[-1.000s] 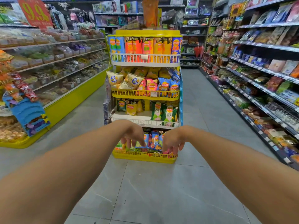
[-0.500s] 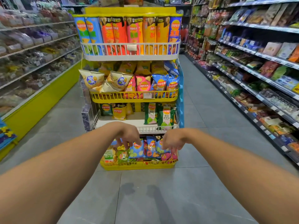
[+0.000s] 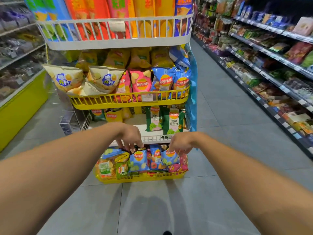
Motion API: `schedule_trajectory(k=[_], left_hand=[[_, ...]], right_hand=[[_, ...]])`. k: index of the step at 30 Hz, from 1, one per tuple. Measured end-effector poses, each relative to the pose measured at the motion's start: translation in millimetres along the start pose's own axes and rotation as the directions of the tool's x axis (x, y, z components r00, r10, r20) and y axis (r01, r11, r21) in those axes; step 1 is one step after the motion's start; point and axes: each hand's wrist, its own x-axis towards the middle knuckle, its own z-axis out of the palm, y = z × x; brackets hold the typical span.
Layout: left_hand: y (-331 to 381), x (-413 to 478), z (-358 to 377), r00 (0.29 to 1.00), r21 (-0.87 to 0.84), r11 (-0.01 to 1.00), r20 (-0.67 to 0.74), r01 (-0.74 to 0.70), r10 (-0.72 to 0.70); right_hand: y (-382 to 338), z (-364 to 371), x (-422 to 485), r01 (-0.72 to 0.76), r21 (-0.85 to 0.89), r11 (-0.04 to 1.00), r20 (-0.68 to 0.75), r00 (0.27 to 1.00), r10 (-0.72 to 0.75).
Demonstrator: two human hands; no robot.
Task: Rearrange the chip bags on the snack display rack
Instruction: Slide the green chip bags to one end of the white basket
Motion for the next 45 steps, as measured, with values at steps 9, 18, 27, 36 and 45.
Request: schedule_trajectory(k=[9, 18, 27, 36, 45], left_hand=[[15.3, 108.9, -23.0, 0.995, 0.004, 0.996, -0.048, -0.093, 0.093], [0.0, 238.5, -17.2, 0.924, 0.026, 0.969, -0.297, -0.244, 0.240], [-28.2, 394.6, 29.8, 0.780, 0.011, 0.907, -0.506, -0.422, 0.369], [-51.8, 451.7, 45.1, 0.642, 0.006, 0.867, -0.671, -0.498, 0.372], [-18.5, 479.5, 28.9, 0.576, -0.372, 0.745, -0.817, -0.554, 0.020]], right_hand=[[36.0, -19.3, 106.4, -0.005, 0.075, 0.997, -0.154, 0.988, 0.016], [82.1, -27.5, 212.3, -0.028, 0.249, 0.968, -0.387, 0.914, 0.126], [142.7, -13.4, 349.1, 0.126, 0.511, 0.850, -0.669, 0.679, 0.301], [166.1, -23.9, 395.8, 0.166, 0.608, 0.777, -0.550, 0.793, 0.261], [175.0, -26.7, 413.9, 0.249, 0.632, 0.734, -0.540, 0.820, 0.188]])
